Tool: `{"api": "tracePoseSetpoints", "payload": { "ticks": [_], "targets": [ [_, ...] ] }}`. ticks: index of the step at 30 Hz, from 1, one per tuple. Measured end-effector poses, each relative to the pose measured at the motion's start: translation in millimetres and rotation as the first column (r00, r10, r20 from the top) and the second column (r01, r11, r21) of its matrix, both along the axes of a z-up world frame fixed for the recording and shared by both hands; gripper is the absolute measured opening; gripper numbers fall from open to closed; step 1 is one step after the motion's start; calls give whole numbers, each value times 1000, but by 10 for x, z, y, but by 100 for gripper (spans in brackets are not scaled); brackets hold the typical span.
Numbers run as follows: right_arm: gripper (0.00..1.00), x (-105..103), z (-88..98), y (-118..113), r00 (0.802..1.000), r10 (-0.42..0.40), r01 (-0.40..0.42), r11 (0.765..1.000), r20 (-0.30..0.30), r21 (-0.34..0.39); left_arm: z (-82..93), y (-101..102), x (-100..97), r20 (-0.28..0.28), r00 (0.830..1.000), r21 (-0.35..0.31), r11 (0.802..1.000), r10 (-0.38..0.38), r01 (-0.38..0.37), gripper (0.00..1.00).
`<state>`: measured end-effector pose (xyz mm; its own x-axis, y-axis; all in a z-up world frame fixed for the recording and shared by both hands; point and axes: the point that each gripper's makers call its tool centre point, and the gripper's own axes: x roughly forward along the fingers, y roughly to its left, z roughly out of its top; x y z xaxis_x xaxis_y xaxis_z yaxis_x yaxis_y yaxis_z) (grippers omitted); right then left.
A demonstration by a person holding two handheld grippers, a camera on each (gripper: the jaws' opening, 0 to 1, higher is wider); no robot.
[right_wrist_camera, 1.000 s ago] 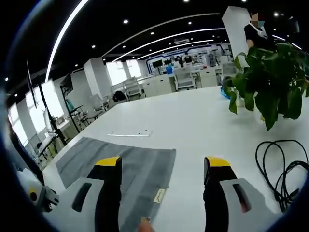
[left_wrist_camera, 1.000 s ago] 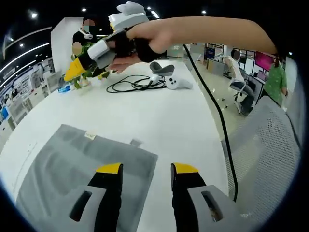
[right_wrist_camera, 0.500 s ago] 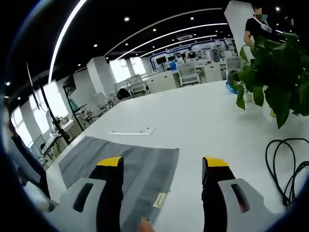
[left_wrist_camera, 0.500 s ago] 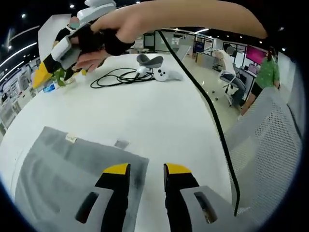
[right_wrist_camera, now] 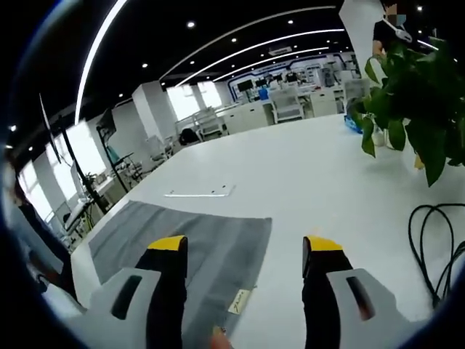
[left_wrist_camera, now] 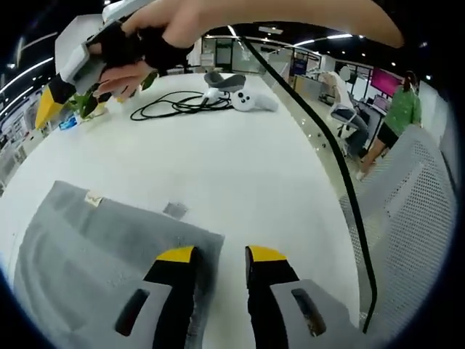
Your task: Fold the towel on the table until its edges align and the towel forms a compact rectangular stack.
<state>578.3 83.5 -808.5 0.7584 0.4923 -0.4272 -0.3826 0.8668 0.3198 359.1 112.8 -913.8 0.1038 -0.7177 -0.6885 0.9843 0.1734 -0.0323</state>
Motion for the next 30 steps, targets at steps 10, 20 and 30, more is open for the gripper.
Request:
{"api": "tracePoseSetpoints", "payload": {
  "ticks": [10,20,30],
  "targets": [
    [63,38,-76,34,1000,15,-15,1000,-14,1,-9,-6,70,72,997,-14,1000,-6,7,18],
    [62,22,-184,-11,999,19,-19,1000,-34,-8,-16,-21,141,79,996,-31,999,28,-26,7],
    [61,140,-233,118,999,34,-34,999,-36,-9,-6,-24,151,89,996,-29,999,32,-29,3]
  ]
}}
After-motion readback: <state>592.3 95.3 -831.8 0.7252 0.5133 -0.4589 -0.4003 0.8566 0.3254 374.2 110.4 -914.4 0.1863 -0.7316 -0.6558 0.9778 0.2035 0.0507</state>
